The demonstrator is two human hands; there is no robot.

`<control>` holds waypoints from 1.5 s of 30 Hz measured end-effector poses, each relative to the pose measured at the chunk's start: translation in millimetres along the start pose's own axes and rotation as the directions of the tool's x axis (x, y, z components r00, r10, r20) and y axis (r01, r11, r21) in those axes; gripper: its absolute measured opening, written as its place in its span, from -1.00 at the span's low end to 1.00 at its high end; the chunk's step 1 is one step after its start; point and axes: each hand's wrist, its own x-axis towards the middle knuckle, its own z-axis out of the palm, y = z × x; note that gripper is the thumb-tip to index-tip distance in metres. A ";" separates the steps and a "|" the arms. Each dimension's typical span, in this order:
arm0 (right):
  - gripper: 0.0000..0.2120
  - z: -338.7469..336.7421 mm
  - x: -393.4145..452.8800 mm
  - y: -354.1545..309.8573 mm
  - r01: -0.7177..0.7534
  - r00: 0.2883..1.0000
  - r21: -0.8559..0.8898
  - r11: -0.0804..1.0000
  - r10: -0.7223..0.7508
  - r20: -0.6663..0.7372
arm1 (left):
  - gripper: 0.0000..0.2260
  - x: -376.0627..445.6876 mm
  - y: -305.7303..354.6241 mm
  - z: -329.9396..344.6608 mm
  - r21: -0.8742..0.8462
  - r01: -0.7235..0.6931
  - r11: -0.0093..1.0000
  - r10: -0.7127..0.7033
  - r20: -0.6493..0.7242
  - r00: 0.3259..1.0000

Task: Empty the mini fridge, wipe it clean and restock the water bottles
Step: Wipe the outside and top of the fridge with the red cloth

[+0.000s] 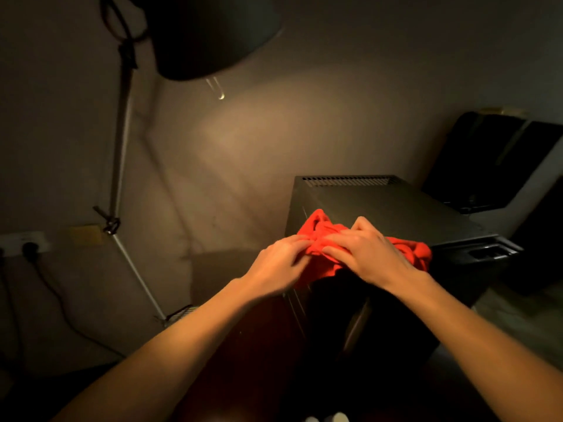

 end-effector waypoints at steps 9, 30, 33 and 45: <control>-0.60 12.8 -19.7 -46.0 0.106 0.992 -0.267 0.958 -0.085 0.089 | -0.70 -40.1 -11.3 20.3 -0.090 0.114 0.989 -0.112 0.022 0.993; -0.62 52.2 -59.2 -43.3 0.344 0.921 -0.561 0.753 -0.155 0.357 | -0.75 -69.2 16.0 156.1 -0.373 0.277 0.886 -0.305 -0.017 0.952; -0.61 43.8 -59.4 -38.2 0.318 0.931 -0.602 0.732 -0.120 0.346 | -0.63 -57.9 27.8 170.3 -0.443 0.269 0.855 -0.312 -0.024 0.950; -0.48 73.8 -16.3 -29.4 0.270 0.911 -0.649 0.711 0.029 0.411 | -0.48 -51.2 -5.1 175.0 -0.461 0.132 0.877 -0.218 -0.137 0.966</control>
